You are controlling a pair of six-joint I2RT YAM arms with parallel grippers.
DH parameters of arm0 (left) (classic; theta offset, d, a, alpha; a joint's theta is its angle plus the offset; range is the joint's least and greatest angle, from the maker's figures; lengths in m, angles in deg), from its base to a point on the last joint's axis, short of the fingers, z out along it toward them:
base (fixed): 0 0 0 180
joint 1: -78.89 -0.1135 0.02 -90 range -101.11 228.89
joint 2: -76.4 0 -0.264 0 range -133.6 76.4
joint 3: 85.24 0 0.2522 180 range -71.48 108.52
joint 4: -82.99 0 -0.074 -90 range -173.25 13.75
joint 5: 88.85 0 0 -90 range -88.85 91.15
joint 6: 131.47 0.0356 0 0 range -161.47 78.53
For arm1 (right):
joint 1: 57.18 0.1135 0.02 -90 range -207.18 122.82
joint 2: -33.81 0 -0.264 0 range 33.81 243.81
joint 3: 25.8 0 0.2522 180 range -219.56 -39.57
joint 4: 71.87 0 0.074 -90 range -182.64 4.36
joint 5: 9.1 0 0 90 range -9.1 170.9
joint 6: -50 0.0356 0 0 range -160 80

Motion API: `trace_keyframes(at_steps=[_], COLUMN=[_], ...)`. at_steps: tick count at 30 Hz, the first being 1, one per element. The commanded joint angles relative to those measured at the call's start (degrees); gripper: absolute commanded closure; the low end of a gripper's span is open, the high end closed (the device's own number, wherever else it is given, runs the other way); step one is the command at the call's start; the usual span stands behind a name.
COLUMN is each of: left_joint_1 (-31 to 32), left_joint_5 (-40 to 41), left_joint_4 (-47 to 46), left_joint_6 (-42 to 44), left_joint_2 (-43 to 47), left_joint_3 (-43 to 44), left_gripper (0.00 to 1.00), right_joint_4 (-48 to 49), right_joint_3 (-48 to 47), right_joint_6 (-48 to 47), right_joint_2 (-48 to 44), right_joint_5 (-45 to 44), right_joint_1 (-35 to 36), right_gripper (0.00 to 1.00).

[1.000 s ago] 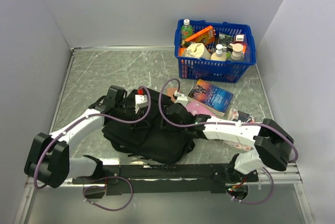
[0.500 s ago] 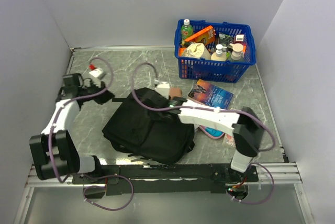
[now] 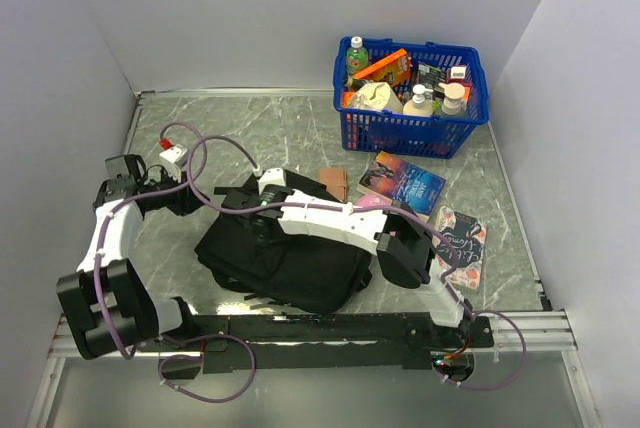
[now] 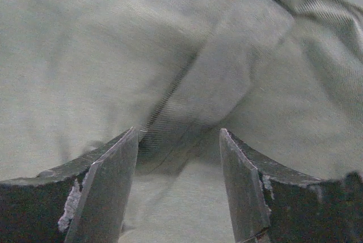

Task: Pack the student bag
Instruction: Adjust the student bag at the center of the board.

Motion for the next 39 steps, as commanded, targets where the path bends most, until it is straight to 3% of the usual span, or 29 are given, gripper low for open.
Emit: trace_keyframes(at_steps=[1,10,16,18,27,30,31,34,39], left_joint_1=[-0.20,-0.28,1.12,3.84,24.40,29.15,31.16,35.12,38.91], left_joint_5=[-3.10,-3.45,-3.72,-1.79,7.44,9.90,10.52,12.45,15.71], left_joint_4=[1.75,1.05,-0.35,-1.59,-9.32,-10.91,-10.91,-11.26,-12.40], left_joint_6=[2.85,2.23,-0.57,-3.38,-13.84,-16.65,-18.23,-20.34,-25.00], left_joint_2=[3.23,5.43,5.95,6.31,3.85,1.57,0.52,-0.37,0.59], left_joint_3=[-0.66,-2.25,-1.81,-1.63,-1.02,0.39,0.83,1.62,0.31], left_gripper=[0.75,0.75,0.74,0.74,0.75,0.74,0.72,0.70,0.60], right_joint_4=[-9.64,-6.92,-0.07,1.87,22.16,27.44,28.67,33.86,41.42], right_joint_3=[-2.57,-1.87,11.13,16.49,37.58,42.60,44.70,48.39,52.71], right_joint_6=[2.09,0.25,2.79,4.37,5.87,6.66,6.84,7.71,8.50], right_joint_2=[-0.35,-0.97,-7.11,-10.36,-23.55,-25.49,-26.10,-27.16,-28.13], right_joint_5=[-2.69,-1.19,1.35,1.53,4.43,6.27,6.71,8.30,10.32], right_joint_1=[0.26,-0.01,-0.71,-0.80,-0.88,-1.76,-2.11,-2.55,-2.99], right_gripper=[0.33,0.34,0.50,0.56,0.57,0.67,0.79,0.93,1.00])
